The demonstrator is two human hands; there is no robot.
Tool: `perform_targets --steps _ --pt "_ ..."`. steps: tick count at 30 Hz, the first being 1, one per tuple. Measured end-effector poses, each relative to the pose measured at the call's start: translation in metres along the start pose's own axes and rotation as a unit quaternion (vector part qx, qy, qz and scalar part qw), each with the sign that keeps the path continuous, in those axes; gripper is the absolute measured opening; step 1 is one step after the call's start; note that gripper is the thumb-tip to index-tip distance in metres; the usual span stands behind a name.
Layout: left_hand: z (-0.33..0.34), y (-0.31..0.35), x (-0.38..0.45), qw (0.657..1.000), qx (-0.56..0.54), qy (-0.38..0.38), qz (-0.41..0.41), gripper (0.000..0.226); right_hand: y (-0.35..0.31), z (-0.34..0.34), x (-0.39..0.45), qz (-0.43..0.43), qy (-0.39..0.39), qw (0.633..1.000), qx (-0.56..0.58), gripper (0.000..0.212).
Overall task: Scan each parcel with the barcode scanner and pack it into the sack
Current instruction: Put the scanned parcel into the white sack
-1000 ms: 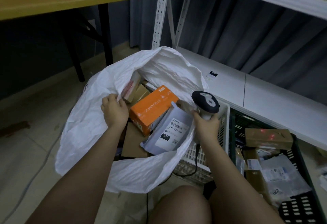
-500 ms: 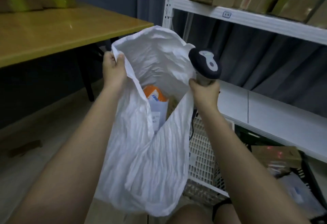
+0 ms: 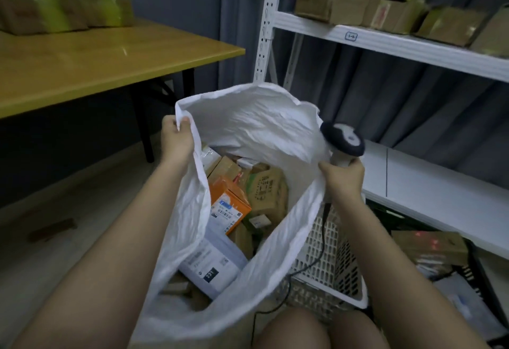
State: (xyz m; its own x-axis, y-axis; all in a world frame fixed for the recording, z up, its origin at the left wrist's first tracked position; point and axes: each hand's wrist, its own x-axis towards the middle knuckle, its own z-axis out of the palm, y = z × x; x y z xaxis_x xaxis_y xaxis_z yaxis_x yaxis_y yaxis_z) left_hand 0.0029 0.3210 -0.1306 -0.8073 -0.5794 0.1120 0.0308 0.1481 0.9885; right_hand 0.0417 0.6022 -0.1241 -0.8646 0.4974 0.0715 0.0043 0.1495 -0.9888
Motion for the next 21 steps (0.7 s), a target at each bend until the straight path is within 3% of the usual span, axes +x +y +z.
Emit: perform_targets --steps 2,5,11,21 --pt "-0.004 0.001 0.002 1.000 -0.004 0.005 0.005 0.024 -0.012 -0.005 0.002 -0.041 0.026 0.998 0.038 0.032" --pt "-0.011 -0.003 0.002 0.999 0.031 -0.014 0.006 0.037 -0.011 -0.002 0.003 -0.066 -0.001 0.998 0.011 0.034" --pt "-0.021 -0.016 -0.013 0.996 0.073 -0.045 -0.022 0.037 0.022 0.001 -0.007 -0.015 -0.032 0.999 0.003 0.042" --pt "-0.015 -0.009 -0.048 0.999 0.037 -0.023 -0.027 0.027 0.056 -0.037 -0.009 0.034 0.035 0.996 -0.074 0.033"
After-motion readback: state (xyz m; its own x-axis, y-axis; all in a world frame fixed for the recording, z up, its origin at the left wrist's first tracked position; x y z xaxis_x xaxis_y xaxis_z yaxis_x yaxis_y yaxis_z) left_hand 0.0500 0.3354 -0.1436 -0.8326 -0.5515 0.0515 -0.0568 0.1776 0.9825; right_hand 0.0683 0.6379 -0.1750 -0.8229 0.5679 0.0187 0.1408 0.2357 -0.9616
